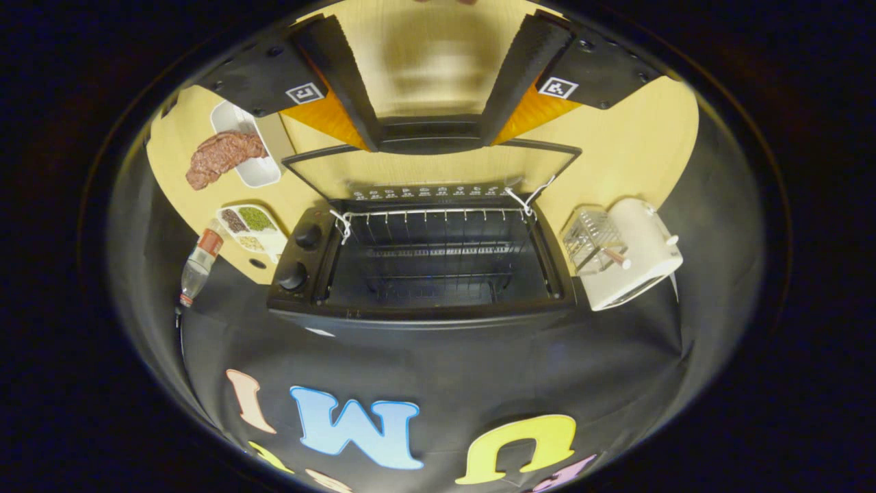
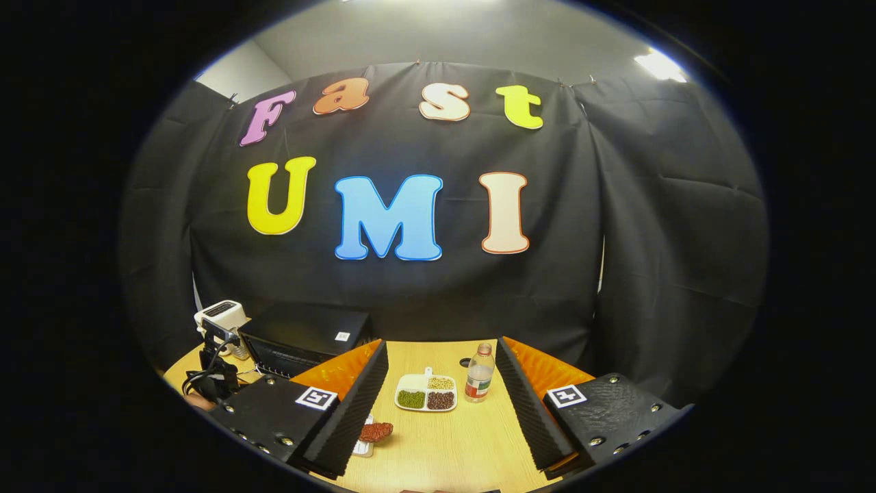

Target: Open the electric oven with the left hand, put the food in, and close the electric oven.

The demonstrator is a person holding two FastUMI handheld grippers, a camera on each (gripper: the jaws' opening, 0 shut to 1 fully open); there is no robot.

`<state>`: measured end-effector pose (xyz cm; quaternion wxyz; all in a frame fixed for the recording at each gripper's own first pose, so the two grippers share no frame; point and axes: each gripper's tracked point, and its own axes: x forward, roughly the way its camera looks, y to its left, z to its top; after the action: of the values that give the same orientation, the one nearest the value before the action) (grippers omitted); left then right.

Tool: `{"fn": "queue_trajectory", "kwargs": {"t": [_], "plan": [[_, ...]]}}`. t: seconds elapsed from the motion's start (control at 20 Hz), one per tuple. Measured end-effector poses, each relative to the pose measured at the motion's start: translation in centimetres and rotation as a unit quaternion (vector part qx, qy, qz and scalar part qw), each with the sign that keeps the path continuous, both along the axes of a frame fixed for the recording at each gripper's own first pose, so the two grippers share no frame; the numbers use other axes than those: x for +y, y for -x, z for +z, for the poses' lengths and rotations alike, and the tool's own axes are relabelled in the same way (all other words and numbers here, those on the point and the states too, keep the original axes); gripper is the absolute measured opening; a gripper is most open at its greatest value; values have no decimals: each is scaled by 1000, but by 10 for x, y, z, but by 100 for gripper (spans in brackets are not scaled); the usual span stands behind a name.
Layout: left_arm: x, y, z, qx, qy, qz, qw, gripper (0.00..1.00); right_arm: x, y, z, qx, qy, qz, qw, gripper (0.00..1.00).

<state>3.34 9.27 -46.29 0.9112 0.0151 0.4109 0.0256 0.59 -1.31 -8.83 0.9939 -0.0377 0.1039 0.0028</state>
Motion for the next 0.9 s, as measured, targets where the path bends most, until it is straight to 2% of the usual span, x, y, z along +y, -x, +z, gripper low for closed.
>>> {"fn": "queue_trajectory", "kwargs": {"t": [0.15, 0.3, 0.4, 0.5, 0.7, 0.8, 0.85, 0.9], "plan": [[12, -1, 16, -15, 0, 18, 1000, 98, -2, -3, -5, 8, -3, 10, 1000, 96], [15, -9, 50, -52, 2, 31, 998, 98, -2, -14, -20, 31, -31, 21, 999, 96], [14, -17, 81, -83, 2, 35, 996, 100, 3, -22, -41, 61, -52, 35, 996, 96], [8, -22, 119, -119, 3, 35, 992, 98, 11, -29, -78, 120, -76, 54, 988, 96], [-9, -27, 197, -197, -14, 26, 980, 97, 23, -39, -151, 235, -140, 82, 958, 96], [-20, -31, 233, -232, -13, 25, 972, 94, 34, -39, -185, 289, -195, 94, 932, 98], [-25, -33, 250, -245, -12, 25, 969, 97, 43, -37, -199, 316, -232, 103, 914, 98], [-30, -35, 265, -257, -11, 24, 966, 97, 48, -39, -211, 336, -255, 102, 901, 96]]}}
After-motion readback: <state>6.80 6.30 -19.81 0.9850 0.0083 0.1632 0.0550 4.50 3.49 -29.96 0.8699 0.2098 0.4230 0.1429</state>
